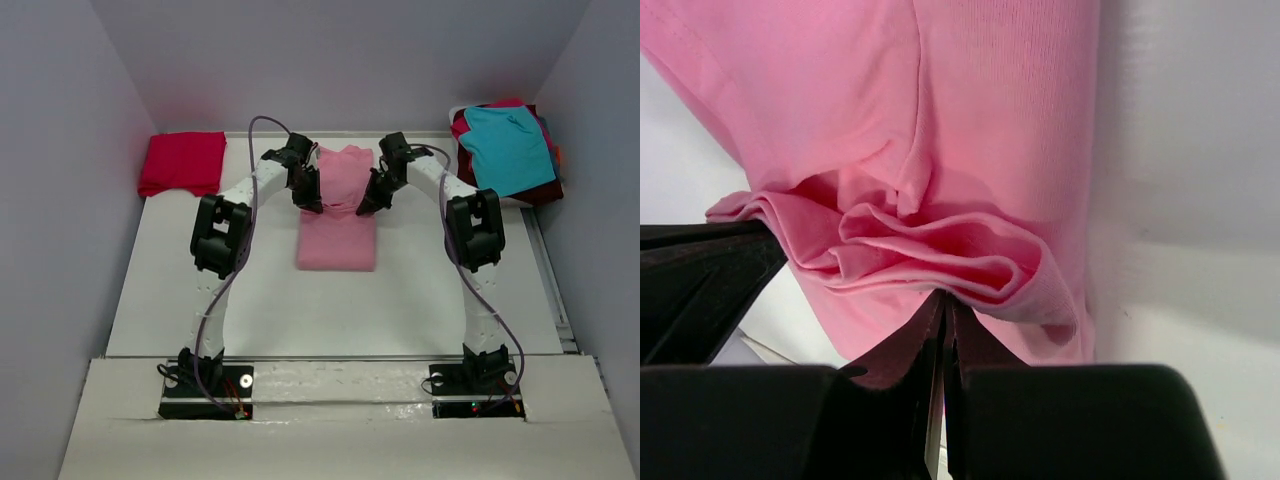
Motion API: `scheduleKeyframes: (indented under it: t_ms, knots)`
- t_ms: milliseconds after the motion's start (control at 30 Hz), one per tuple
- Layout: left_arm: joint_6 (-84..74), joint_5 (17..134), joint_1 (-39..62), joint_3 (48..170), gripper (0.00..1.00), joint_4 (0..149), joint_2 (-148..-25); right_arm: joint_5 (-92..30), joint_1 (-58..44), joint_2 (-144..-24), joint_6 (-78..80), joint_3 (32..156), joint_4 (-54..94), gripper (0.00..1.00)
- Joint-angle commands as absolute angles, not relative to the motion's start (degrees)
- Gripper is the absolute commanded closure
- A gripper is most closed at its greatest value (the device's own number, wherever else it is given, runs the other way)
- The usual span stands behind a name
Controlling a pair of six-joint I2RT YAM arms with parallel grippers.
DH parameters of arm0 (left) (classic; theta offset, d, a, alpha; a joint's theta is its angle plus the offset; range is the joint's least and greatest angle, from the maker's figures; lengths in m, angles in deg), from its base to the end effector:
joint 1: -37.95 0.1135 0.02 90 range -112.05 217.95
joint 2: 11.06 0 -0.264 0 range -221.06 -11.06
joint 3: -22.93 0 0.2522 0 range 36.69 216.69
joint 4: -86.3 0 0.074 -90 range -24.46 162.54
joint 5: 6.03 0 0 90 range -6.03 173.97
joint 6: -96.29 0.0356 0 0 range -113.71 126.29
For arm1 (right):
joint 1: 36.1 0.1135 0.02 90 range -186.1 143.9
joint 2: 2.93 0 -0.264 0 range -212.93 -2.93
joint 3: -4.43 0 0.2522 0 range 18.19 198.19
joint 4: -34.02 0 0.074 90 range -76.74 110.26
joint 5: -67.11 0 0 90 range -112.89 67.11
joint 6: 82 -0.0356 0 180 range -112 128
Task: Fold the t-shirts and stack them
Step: Fold the tshirt
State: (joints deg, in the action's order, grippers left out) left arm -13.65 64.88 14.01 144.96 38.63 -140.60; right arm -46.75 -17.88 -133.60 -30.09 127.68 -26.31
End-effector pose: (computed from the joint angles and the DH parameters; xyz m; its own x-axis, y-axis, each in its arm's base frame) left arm 0.4519 -0.2134 0.1958 -0.8943 0.0444 -0.4452 0.2650 0.8543 -0.4471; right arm 0.4538 0.1645 0.1825 -0.9581 0.2786 -0.0671 0.2028 0.8245 0.5282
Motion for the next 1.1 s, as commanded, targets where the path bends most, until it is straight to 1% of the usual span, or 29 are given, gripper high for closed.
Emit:
scheduleKeyframes:
  t_ms: [0, 200, 400, 600, 767, 967, 1067]
  knots:
    - [-12.7, 67.2, 13.8, 148.7, 0.79, 37.6, -141.2, -45.0, -17.5, -135.6, -29.0, 132.8, -27.6, 0.92]
    - [-13.2, 70.3, 13.8, 150.5, 0.79, 38.2, -142.7, -43.3, -17.5, -139.8, -28.4, 138.2, -29.3, 0.92]
    - [-13.6, 74.1, 13.8, 151.0, 0.79, 39.6, -143.7, -42.4, -18.6, -142.7, -28.3, 140.1, -28.5, 0.92]
    - [-14.0, 74.4, 14.3, 151.4, 0.79, 39.6, -144.5, -42.1, -19.7, -144.3, -27.4, 143.1, -29.0, 0.92]
    - [-14.0, 74.4, 14.3, 150.6, 0.79, 39.9, -144.0, -41.1, -20.2, -142.2, -26.8, 144.5, -29.4, 0.92]
    - [-13.8, 74.1, 14.3, 149.5, 0.79, 40.3, -143.7, -41.0, -20.2, -136.7, -26.6, 144.5, -30.2, 0.92]
    - [-13.8, 74.0, 14.3, 149.3, 0.79, 40.5, -143.7, -41.3, -20.2, -133.0, -26.7, 141.3, -30.0, 0.92]
